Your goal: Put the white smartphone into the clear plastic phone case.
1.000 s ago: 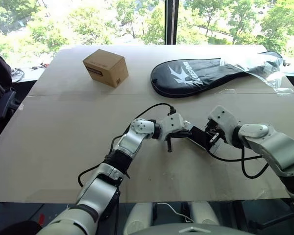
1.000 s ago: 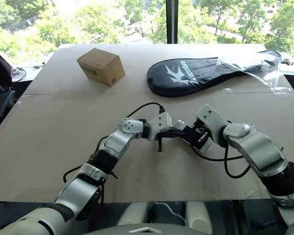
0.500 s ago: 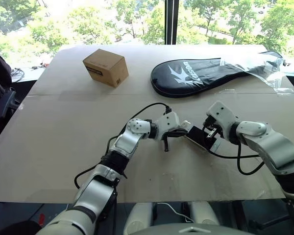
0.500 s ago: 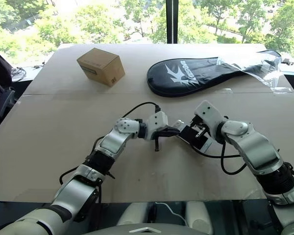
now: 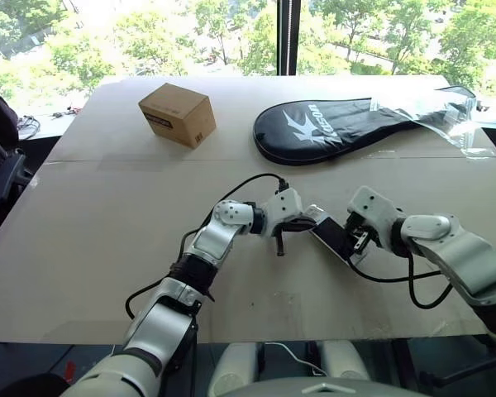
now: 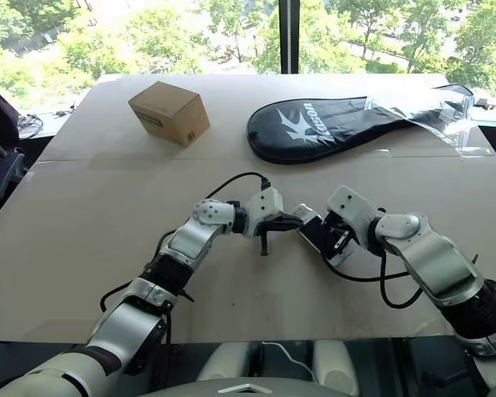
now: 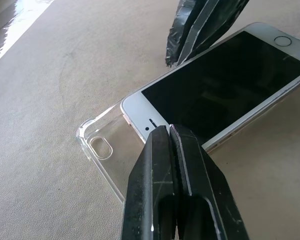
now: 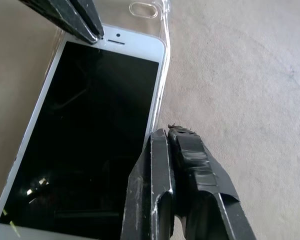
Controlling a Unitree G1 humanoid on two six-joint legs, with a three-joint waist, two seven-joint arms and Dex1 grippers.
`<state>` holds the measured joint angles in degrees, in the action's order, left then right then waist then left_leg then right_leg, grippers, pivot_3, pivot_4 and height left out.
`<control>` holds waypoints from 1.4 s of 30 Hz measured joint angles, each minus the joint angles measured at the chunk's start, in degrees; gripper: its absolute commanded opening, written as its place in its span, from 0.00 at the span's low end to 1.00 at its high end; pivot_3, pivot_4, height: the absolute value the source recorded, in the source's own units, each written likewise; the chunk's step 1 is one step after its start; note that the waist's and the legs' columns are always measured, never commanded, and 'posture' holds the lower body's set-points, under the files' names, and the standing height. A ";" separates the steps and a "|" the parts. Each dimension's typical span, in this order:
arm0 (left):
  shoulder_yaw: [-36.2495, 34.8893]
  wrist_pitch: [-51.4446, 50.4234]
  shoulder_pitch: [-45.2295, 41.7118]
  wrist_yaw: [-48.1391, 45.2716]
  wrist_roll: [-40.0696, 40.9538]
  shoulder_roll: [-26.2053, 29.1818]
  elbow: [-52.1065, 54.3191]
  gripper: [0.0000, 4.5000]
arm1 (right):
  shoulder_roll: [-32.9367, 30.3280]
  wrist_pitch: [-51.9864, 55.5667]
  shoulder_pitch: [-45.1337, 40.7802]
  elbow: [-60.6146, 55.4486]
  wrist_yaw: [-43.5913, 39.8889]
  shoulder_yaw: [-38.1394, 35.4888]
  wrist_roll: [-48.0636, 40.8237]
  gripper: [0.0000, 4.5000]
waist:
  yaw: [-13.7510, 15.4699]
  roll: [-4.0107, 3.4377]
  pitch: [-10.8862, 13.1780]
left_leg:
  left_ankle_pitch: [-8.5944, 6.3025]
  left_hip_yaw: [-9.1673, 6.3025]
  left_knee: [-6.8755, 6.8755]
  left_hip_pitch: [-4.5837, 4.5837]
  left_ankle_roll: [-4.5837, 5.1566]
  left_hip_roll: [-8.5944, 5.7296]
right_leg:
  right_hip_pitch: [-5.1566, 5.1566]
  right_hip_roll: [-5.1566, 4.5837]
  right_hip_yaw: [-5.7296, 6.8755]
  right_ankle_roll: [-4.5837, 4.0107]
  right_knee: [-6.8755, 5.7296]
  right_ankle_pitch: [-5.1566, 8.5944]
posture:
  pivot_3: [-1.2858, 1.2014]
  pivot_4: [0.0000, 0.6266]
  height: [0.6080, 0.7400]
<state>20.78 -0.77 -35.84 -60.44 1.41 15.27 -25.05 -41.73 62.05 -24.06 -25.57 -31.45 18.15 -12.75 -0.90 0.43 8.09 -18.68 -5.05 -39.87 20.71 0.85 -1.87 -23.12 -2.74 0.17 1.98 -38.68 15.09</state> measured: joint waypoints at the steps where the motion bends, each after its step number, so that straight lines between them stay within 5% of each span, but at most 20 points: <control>1: 0.03 -0.01 0.00 0.04 0.00 -0.09 0.14 0.00 | 0.44 -0.82 -0.17 0.75 0.59 0.00 0.64 0.01 | 0.09 0.00 0.00 | 0.00 0.00 0.00 0.01 0.00 -0.01 | 0.00 -0.01 0.00 0.00 0.01 0.00 | 0.52 0.24 1.00; 11: 0.13 -0.01 0.07 -0.35 -0.02 -0.26 0.59 0.00 | 5.09 -6.61 -1.81 0.40 -2.26 -6.10 -2.53 0.01 | 0.18 0.00 0.01 | 0.00 -0.06 0.13 0.04 -0.01 -0.01 | 0.00 -0.01 0.05 0.00 0.18 0.00 | 0.52 0.24 1.00; 16: -0.23 -0.40 0.07 -0.43 0.32 -0.33 0.64 0.00 | 4.80 -5.71 1.01 -0.75 -2.99 -1.73 -2.43 0.01 | 0.19 0.00 0.01 | 0.00 -0.02 0.19 0.04 0.00 -0.02 | 0.00 -0.04 0.03 0.00 0.24 0.00 | 0.52 0.24 1.00; 27: -7.04 -19.61 2.17 -6.47 13.53 4.49 13.89 0.00 | 5.17 -1.50 0.71 -1.33 0.10 -0.27 -0.23 0.01 | 0.37 0.00 0.04 | 0.02 -0.04 0.42 0.15 -0.03 -0.01 | -0.16 -0.04 0.03 0.00 0.35 0.00 | 0.52 0.24 1.00; 32: -10.69 -12.38 -7.09 2.23 8.32 5.54 4.38 0.00 | 6.58 -1.82 0.64 -0.48 -1.60 -2.94 -2.98 0.01 | 0.28 0.00 0.06 | 0.02 0.00 0.52 0.16 -0.03 -0.04 | -0.19 -0.03 0.03 0.00 0.46 0.00 | 0.52 0.24 1.00; 36: -8.15 -6.89 -6.45 3.03 3.99 5.33 -3.79 0.00 | 5.99 -1.98 -0.21 -2.55 -4.48 -8.28 -7.08 0.01 | 0.00 -0.02 0.07 | 0.02 -0.01 0.69 0.45 -0.03 -0.08 | -0.54 0.02 0.03 0.00 0.60 -0.01 | 0.52 0.24 1.00; 42: -5.96 -1.42 -4.15 2.91 1.71 2.09 -7.14 0.00 | -5.46 -1.80 2.49 -7.85 -13.60 -19.85 -15.34 0.01 | 1.50 -0.04 0.08 | 0.02 -0.56 0.49 0.96 -0.03 -0.19 | -0.60 -0.17 0.39 0.00 0.82 -0.01 | 0.52 0.24 1.00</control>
<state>14.82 -2.19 -39.99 -57.53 3.13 17.36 -32.19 -47.19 60.25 -21.57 -33.41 -45.05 -1.71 -28.09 0.61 0.40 8.17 -18.66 -5.61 -39.38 21.67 0.82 -2.06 -23.72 -2.91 0.57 1.98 -37.86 15.08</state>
